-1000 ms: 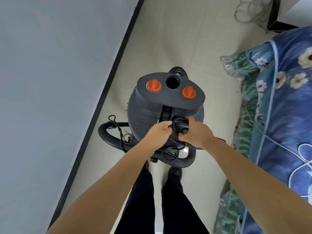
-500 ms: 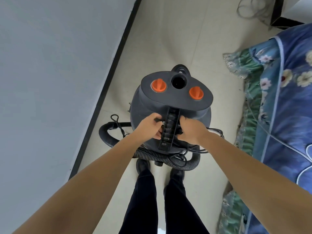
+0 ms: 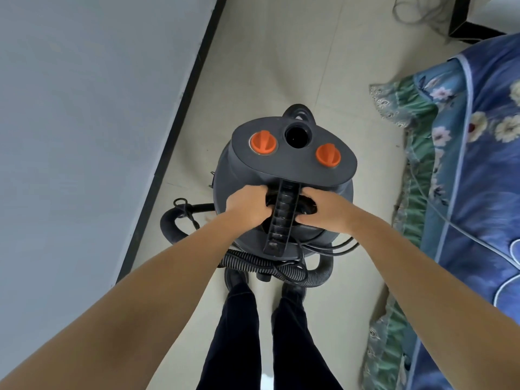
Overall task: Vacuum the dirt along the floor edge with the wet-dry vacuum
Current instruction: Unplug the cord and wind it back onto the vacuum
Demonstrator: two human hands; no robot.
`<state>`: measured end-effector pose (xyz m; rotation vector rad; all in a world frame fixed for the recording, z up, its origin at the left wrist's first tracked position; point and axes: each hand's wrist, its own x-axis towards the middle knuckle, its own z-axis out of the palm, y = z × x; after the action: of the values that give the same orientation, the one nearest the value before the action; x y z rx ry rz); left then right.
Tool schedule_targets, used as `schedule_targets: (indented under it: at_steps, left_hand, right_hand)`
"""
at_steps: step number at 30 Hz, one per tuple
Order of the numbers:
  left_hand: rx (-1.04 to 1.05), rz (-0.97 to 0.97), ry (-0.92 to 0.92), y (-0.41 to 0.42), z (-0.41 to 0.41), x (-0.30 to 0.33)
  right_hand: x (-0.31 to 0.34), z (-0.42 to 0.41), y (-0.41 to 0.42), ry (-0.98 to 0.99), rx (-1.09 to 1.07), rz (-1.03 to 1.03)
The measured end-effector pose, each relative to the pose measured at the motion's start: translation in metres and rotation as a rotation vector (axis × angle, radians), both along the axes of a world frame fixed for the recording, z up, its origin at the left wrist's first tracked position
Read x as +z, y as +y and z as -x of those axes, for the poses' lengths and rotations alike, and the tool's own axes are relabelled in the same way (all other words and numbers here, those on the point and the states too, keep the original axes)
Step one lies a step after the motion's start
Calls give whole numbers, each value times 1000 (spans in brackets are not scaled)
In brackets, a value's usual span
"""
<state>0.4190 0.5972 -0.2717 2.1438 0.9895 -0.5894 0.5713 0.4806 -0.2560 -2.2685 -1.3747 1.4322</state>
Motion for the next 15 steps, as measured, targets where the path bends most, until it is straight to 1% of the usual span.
schedule_targets:
  at_steps: [2, 6, 9, 10, 12, 14, 15]
  left_hand:
    - [23, -127, -1, -3, 5, 5]
    - [32, -273, 17, 5, 18, 15]
    - [45, -333, 24, 7, 29, 21]
    - [90, -337, 15, 6, 34, 22]
    - [248, -311, 1, 4, 44, 18]
    - [418, -194, 3, 4, 58, 13]
    - [459, -109, 11, 4, 64, 10]
  right_hand:
    - [9, -13, -5, -63, 4, 67]
    - [9, -27, -21, -314, 44, 218]
    - [4, -25, -26, -363, -4, 215]
    - [4, -23, -26, -362, -38, 184]
    - [3, -21, -25, -361, -101, 130]
    - [4, -18, -25, -362, -135, 111]
    - [4, -17, -25, -365, -140, 105]
